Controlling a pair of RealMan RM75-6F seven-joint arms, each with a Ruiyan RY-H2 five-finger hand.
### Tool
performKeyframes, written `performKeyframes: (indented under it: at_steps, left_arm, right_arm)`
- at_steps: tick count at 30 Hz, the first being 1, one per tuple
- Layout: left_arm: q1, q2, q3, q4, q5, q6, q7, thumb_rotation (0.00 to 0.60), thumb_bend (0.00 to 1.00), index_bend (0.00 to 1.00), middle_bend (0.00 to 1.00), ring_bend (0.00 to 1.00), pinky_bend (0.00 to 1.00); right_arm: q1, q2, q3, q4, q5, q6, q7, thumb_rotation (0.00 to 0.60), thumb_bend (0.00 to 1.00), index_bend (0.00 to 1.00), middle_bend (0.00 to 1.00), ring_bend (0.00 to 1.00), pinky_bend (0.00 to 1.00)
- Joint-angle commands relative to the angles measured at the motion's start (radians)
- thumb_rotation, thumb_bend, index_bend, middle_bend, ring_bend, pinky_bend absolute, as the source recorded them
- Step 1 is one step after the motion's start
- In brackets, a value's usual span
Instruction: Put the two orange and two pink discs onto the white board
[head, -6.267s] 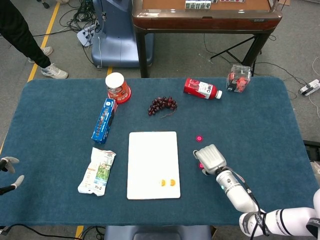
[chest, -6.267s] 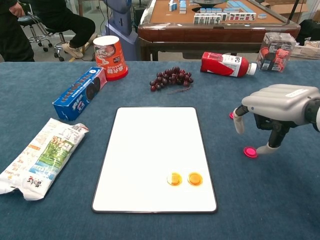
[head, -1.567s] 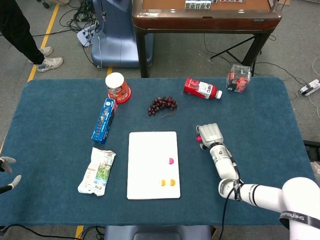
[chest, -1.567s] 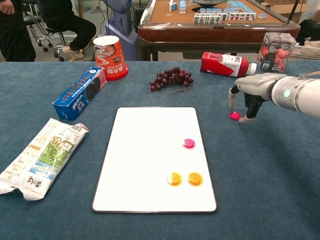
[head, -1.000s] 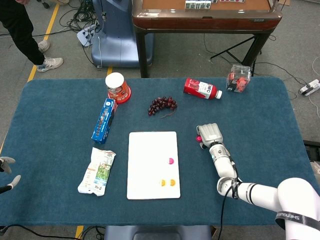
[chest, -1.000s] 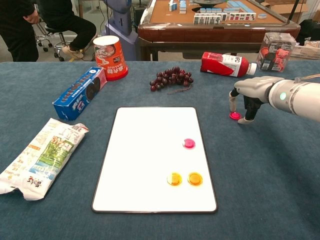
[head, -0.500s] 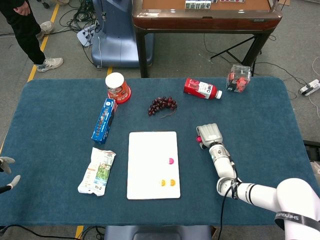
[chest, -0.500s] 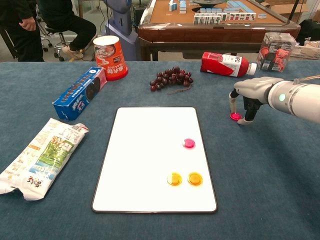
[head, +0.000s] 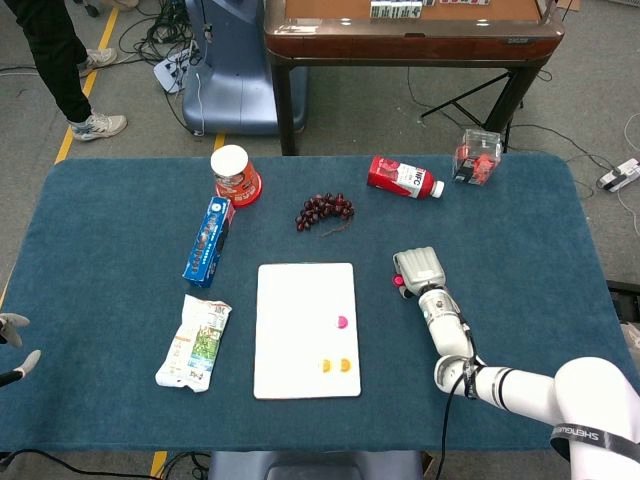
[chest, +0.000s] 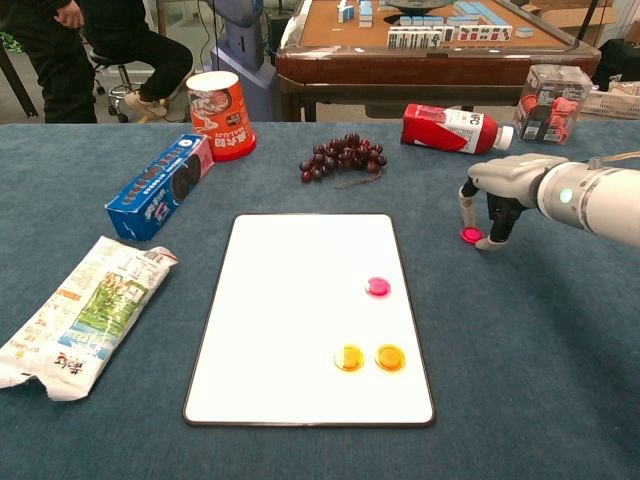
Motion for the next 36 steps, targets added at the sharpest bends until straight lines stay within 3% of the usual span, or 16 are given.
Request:
performKeyframes:
  at_steps: [1, 13, 22, 36]
  left_arm:
    - [0.0, 0.0, 0.0, 0.0, -0.001, -0.001, 0.0, 0.6, 0.24, 0.49, 0.58, 0.49, 0.78]
    - [-0.003, -0.005, 0.002, 0.0, 0.001, -0.004, 0.013, 0.6, 0.24, 0.49, 0.58, 0.49, 0.78]
    - [-0.003, -0.006, 0.001, 0.001, 0.001, -0.002, 0.015, 0.6, 0.24, 0.49, 0.58, 0.49, 0.78]
    - [0.001, 0.002, -0.004, 0.0, -0.005, 0.003, -0.004, 0.6, 0.25, 0.49, 0.58, 0.49, 0.78]
  right_arm:
    - [-0.004, 0.017, 0.005, -0.027, -0.017, 0.014, 0.007, 0.6, 0.26, 0.48, 1.0, 1.0, 1.0]
    - [-0.02, 0.112, 0.02, -0.246, -0.144, 0.087, 0.04, 0.6, 0.27, 0.49, 1.0, 1.0, 1.0]
    - [-0.007, 0.095, 0.01, -0.376, -0.231, 0.124, 0.019, 0.6, 0.27, 0.49, 1.0, 1.0, 1.0]
    - [0.032, -0.006, -0.002, -0.375, -0.207, 0.13, -0.041, 0.6, 0.27, 0.49, 1.0, 1.0, 1.0]
